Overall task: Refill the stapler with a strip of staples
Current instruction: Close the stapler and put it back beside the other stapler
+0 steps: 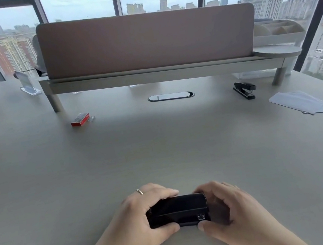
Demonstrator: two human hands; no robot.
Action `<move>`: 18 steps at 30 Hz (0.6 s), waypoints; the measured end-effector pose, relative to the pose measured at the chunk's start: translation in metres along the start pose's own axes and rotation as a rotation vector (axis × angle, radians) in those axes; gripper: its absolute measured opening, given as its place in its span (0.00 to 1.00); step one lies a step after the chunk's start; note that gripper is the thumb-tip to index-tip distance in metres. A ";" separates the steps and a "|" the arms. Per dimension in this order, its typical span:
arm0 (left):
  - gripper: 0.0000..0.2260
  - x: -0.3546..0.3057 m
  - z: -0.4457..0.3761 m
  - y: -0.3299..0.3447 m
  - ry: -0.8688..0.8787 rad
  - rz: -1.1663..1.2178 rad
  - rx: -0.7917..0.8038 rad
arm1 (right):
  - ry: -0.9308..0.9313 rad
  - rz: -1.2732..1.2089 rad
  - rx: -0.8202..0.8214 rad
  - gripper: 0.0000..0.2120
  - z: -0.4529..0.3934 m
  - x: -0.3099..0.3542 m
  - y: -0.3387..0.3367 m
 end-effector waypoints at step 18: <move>0.19 -0.010 -0.026 0.008 -0.171 -0.242 -0.129 | -0.001 0.044 0.080 0.13 -0.011 -0.003 -0.009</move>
Point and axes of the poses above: each hand's wrist, its own z-axis away from the middle knuckle, its own y-axis out of the palm, x = y × z, the point moved 6 cm from there along -z, towards the middle knuckle
